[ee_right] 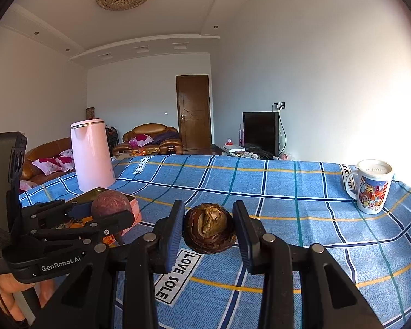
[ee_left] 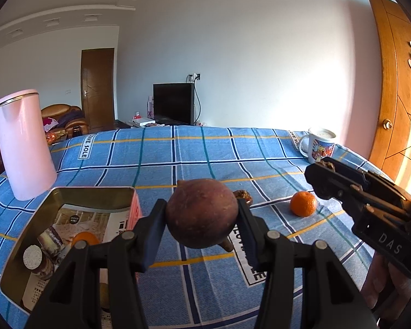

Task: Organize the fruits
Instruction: 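Carry both fruits over the pink tin box and open both tools to drop them in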

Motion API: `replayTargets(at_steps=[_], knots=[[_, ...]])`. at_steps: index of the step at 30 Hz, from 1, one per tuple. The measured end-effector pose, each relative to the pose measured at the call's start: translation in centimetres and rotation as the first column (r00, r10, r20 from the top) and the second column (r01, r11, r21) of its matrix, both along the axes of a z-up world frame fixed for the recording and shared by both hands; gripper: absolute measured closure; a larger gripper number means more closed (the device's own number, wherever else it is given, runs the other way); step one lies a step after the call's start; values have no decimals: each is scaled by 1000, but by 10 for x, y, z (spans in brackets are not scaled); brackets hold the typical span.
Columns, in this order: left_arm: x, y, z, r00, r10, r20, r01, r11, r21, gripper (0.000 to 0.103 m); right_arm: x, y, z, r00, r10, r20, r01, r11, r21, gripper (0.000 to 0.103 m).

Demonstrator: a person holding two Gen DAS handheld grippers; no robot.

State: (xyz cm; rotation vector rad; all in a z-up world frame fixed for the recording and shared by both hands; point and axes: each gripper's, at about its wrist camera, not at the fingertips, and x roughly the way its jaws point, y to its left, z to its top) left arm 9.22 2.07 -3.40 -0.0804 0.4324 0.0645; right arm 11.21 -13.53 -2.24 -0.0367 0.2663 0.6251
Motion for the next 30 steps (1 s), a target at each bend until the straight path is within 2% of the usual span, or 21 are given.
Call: replayTargets(at_steps=[30], knots=[[-49, 77, 1, 988, 154, 16, -153, 987, -46, 51, -15, 103, 12, 982, 189, 2, -189, 980, -67, 65]])
